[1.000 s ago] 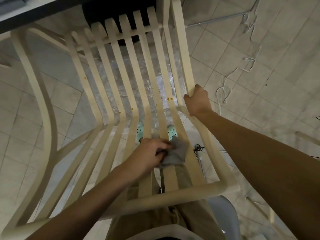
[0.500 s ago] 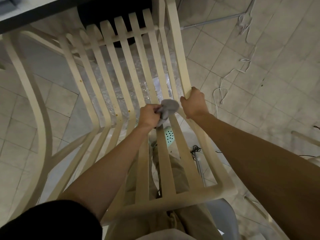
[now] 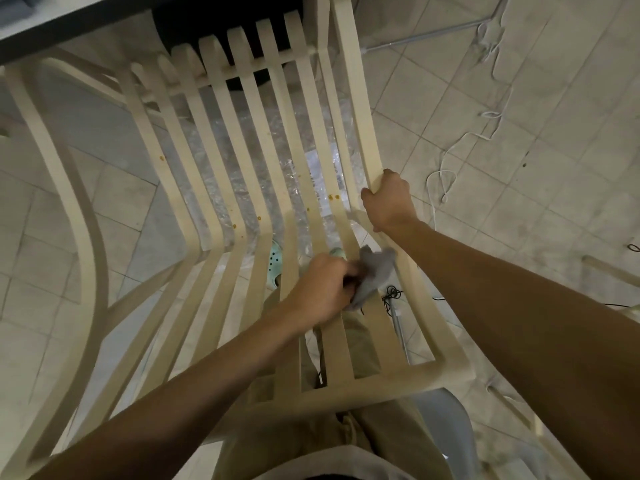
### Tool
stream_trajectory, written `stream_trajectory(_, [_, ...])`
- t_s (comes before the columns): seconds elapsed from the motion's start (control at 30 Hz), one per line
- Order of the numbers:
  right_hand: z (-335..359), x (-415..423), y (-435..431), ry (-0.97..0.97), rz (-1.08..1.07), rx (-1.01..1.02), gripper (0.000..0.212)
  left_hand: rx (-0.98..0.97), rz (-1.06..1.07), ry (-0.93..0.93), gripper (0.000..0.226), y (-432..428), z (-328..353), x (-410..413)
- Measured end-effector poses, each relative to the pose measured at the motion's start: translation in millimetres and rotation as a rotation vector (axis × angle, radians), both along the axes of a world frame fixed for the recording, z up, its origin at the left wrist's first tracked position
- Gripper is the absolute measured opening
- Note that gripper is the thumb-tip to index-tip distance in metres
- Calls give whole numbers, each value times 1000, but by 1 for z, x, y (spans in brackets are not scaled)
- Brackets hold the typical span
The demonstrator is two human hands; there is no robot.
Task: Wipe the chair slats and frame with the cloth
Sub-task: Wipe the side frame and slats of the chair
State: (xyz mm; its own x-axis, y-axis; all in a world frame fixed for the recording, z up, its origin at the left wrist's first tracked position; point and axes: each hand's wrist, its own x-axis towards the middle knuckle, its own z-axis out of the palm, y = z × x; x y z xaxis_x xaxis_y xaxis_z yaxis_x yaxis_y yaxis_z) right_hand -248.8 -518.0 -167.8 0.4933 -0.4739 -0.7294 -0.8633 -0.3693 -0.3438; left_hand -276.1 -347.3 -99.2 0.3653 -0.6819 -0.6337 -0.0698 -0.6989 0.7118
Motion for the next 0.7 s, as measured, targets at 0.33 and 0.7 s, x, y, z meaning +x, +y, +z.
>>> stream_trajectory(0.33, [3,1,0,21,4,-6,30,-88,22,84,22,20,9,-8])
stream_trajectory(0.7, [3,1,-1,7,17,-26,26,129,-60,-32,24,-16,-75,19])
